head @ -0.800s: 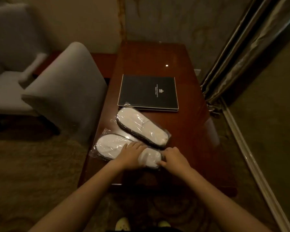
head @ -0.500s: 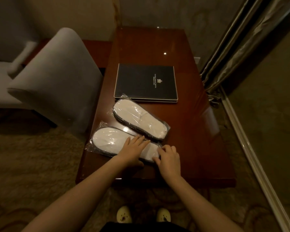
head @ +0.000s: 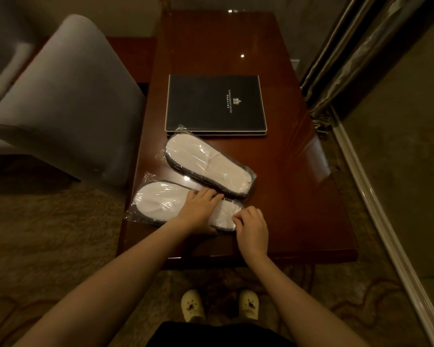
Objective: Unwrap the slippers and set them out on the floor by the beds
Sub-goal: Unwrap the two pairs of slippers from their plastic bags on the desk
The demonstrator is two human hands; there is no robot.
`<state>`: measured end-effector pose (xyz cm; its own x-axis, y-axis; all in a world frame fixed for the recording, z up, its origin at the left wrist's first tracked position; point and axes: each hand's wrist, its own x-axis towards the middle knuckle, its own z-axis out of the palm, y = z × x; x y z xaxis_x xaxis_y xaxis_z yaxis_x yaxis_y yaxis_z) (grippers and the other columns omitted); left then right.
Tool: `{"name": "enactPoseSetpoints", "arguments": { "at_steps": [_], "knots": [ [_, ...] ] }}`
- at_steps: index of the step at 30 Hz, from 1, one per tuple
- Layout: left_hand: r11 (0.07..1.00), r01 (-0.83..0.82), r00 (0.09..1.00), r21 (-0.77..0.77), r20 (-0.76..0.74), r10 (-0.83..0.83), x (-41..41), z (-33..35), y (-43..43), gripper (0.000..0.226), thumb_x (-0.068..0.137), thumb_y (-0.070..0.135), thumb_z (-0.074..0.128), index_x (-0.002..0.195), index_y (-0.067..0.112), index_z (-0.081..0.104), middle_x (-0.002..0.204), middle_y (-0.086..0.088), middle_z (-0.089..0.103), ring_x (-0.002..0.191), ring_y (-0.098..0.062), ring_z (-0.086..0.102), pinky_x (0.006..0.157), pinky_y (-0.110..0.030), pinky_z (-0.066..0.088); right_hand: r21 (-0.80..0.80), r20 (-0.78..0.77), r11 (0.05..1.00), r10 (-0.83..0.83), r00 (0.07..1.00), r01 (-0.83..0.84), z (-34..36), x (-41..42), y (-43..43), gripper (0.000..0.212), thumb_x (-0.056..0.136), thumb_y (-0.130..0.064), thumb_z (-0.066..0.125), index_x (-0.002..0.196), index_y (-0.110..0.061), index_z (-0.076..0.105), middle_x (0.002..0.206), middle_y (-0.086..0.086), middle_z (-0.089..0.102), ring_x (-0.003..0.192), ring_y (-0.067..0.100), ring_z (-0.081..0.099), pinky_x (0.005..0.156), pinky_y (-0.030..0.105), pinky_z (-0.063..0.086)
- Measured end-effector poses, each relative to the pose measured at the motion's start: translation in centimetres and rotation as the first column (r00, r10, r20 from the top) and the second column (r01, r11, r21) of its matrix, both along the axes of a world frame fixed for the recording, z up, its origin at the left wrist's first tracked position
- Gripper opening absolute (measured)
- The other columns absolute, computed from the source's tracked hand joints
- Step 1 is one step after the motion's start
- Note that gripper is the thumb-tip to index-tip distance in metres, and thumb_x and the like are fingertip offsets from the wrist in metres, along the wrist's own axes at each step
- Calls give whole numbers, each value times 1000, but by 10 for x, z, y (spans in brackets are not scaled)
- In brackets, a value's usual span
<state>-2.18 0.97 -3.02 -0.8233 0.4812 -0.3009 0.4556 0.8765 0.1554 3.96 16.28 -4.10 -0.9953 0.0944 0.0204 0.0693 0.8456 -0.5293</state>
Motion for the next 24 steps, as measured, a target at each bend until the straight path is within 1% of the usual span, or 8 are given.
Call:
{"name": "enactPoseSetpoints", "arguments": {
  "at_steps": [5,7,10,16,18,20,22,24],
  "knots": [
    [1000,28,999,14,-28,-28,-1,0,0,98,61,52,72,141,18,28,141,-5,36,132,-23,32,109,-41,21,-130,-8,990,-58,998,57,-1,3,6,6,88,-16,59,88,-16,65,87,-7,58,83,7,51,68,15,39],
    [1000,19,999,19,-31,-18,-1,0,-1,99,60,52,72,141,17,28,138,-5,37,130,-24,33,108,-42,21,-225,8,958,-180,984,177,1,0,11,8,89,-15,57,86,-18,64,86,-10,56,79,5,52,64,11,37],
    [999,-12,999,31,-33,13,1,-1,-1,100,59,54,70,140,16,28,138,-6,38,128,-25,34,109,-43,22,-386,108,847,-352,930,366,3,-5,25,8,90,-14,56,87,-19,63,88,-6,61,79,8,59,67,18,50],
    [999,-12,999,31,-44,13,7,-4,1,101,58,55,70,140,17,27,137,-6,37,127,-26,33,109,-43,21,-559,413,645,-328,849,521,7,-10,34,14,91,-14,54,104,-11,58,97,8,65,75,12,64,59,19,52],
    [999,-9,999,41,-49,11,10,-4,-1,101,57,55,70,141,17,27,138,-6,36,128,-26,33,109,-43,19,-535,423,704,-257,869,468,15,-15,33,28,89,-21,56,115,-12,52,91,0,63,76,12,62,61,24,52],
    [998,-11,999,59,-51,14,12,-3,-3,102,57,54,71,141,17,26,139,-6,36,129,-25,32,110,-42,19,-446,352,840,-154,923,310,24,-19,30,35,86,-29,61,116,-17,49,89,-7,58,77,9,58,59,21,45],
    [997,-14,999,74,-41,17,14,-2,-3,103,56,54,72,141,18,26,140,-6,35,129,-25,33,111,-41,18,-253,292,956,-70,954,147,29,-23,27,30,85,-27,62,113,-18,53,95,-5,58,81,9,56,63,20,44],
    [996,-20,999,85,-37,23,17,0,-4,102,56,54,72,140,18,27,139,-5,36,128,-25,35,110,-40,18,-92,234,992,-58,970,82,32,-26,26,16,89,-22,58,104,-17,60,97,-3,60,80,9,54,64,22,44]
  ]
}}
